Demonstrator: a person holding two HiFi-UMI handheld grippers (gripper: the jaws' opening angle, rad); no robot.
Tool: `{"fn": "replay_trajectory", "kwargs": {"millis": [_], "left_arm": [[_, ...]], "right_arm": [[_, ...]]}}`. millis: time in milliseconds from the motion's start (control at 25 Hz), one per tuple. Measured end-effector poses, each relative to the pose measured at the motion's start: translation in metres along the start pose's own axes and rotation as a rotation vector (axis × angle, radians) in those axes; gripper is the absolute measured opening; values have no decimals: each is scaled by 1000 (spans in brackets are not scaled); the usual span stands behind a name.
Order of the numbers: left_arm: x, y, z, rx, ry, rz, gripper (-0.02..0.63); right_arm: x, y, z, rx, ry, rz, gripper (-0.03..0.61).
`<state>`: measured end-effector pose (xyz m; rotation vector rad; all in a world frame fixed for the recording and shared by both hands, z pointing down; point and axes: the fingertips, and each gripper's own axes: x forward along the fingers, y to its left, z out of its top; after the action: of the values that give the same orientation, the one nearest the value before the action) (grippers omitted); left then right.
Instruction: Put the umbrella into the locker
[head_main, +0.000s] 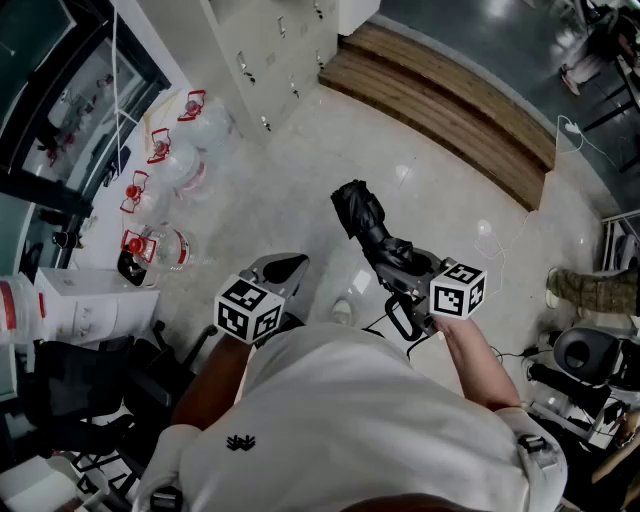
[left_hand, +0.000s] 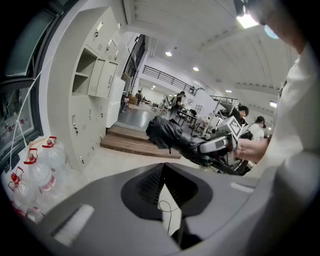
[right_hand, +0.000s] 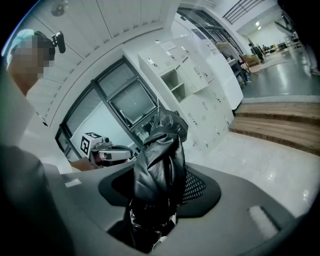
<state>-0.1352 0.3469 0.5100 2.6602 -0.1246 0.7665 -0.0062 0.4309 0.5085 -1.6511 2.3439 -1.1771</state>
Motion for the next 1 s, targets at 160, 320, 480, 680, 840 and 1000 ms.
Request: {"fn": "replay_trajectory", "kwargs": {"millis": [160,320,480,680,840,1000], "left_arm": [[2,-8,14,-3,-61,-2,57],[11,23,35,-36,-91,2,57],[29,71,59,-32,-95,-12,57],[58,135,102,32,-77,-35,57],[66,176,147,123,-65,-78,57],[70,224,180,147,-67,-86,57]], "right_arm": [[-4,-8,7,-16,7,-10,209],[19,-32,37,1,-8,-4,209],[56,-60,80,18,-23,-13,209],[102,-94,140,26,-44,-56,209],[135,-109,202,-7,-48,-98,209],[179,-127,258,-38,-71,-103,209]]}}
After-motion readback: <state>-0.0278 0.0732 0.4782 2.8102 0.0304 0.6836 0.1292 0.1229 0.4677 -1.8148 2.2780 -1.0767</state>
